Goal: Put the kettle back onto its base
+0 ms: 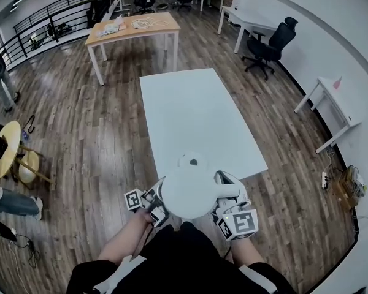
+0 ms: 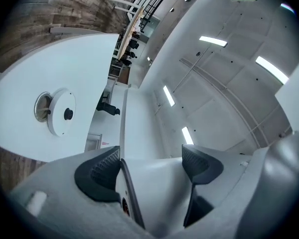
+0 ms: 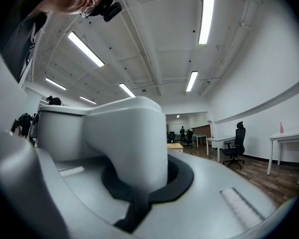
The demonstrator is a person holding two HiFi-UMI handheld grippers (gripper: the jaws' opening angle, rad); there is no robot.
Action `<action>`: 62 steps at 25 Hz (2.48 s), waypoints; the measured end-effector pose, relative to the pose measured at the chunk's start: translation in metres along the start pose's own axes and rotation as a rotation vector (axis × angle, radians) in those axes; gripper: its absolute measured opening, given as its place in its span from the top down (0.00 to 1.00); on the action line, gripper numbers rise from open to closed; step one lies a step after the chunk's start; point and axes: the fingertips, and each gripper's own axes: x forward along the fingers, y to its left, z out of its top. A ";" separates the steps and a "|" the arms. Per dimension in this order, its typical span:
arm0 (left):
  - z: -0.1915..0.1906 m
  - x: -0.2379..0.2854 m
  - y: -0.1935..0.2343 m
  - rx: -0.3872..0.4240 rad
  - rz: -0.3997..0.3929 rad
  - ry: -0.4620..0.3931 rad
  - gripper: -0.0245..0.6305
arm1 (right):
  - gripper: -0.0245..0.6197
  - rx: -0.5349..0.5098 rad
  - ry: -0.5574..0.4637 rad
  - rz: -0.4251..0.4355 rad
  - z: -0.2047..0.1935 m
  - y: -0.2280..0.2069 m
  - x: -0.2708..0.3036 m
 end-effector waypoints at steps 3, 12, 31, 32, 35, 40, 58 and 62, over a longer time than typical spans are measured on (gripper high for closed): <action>0.008 0.015 0.005 0.018 0.002 -0.004 0.37 | 0.95 0.017 -0.006 0.005 -0.003 -0.016 0.011; 0.025 0.044 0.037 0.037 0.037 -0.012 0.37 | 0.95 -0.008 -0.005 -0.034 -0.010 -0.052 0.037; 0.116 0.073 0.043 0.702 0.480 -0.070 0.37 | 0.95 0.012 0.003 -0.114 -0.038 -0.105 0.100; 0.121 0.074 0.036 0.742 0.489 -0.088 0.37 | 0.95 0.001 0.003 -0.112 -0.039 -0.105 0.102; 0.122 0.082 0.016 0.679 0.389 -0.159 0.46 | 0.95 0.017 0.006 -0.115 -0.047 -0.108 0.107; 0.118 0.088 0.014 0.649 0.377 -0.172 0.72 | 0.95 0.028 -0.002 -0.117 -0.054 -0.111 0.113; 0.141 0.092 0.075 0.805 0.661 -0.058 0.96 | 0.95 -0.071 0.018 -0.084 -0.103 -0.115 0.141; 0.143 0.092 0.084 0.805 0.680 -0.058 0.97 | 0.95 -0.051 0.032 -0.081 -0.113 -0.120 0.144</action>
